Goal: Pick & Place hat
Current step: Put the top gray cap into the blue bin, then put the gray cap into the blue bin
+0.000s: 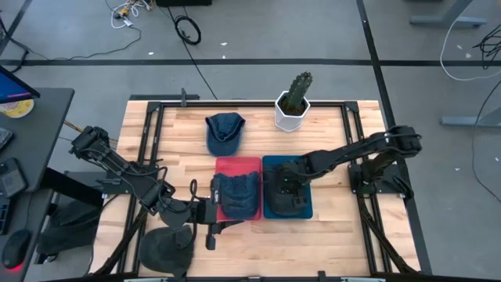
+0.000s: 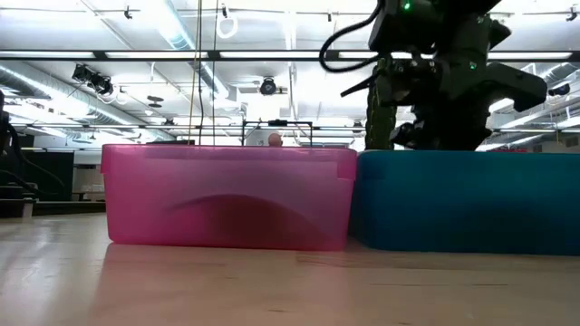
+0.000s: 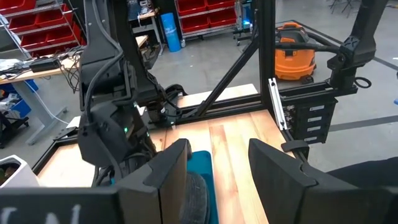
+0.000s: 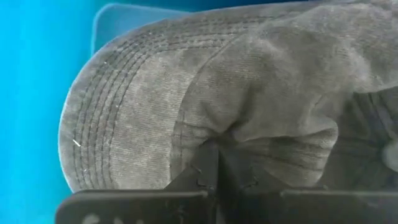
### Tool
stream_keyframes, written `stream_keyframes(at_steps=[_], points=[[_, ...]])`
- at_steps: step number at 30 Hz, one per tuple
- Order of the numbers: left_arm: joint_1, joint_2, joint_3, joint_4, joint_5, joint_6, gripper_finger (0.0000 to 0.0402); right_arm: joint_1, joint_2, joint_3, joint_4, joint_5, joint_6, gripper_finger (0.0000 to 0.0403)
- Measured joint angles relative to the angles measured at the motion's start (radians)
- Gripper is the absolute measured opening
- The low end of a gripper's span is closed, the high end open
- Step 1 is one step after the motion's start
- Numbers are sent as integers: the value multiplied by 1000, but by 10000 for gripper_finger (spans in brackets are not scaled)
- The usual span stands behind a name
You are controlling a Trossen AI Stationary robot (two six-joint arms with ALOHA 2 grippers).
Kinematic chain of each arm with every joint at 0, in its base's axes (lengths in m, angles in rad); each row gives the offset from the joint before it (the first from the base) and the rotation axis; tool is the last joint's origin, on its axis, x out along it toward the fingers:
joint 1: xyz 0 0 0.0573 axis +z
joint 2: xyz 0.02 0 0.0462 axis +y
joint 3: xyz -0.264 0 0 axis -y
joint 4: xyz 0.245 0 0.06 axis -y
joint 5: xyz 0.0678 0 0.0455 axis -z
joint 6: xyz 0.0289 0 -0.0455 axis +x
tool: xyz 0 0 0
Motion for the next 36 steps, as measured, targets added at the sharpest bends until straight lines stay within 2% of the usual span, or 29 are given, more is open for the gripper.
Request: stream_keyframes(at_steps=[8, 17, 20, 28, 32, 36], points=[[-1, 0, 0, 0, 0, 0, 177, -14, -17, -2, -9, -11, 1, 2], [-1, 0, 0, 0, 0, -8, 177, -13, -198, -4, -37, -5, 67, 12], [-1, 0, 0, -4, 0, -51, 177, -11, -268, -4, -35, -5, 78, 17], [-37, 0, 0, -156, 11, -349, 177, 8, -432, -4, 3, -5, 86, 19], [-76, 0, 0, -338, 58, -549, 177, 46, -506, -4, 76, -7, 88, 20], [-137, 1, -1, -476, 60, -783, 177, 73, -581, -4, 188, -4, 40, 20]])
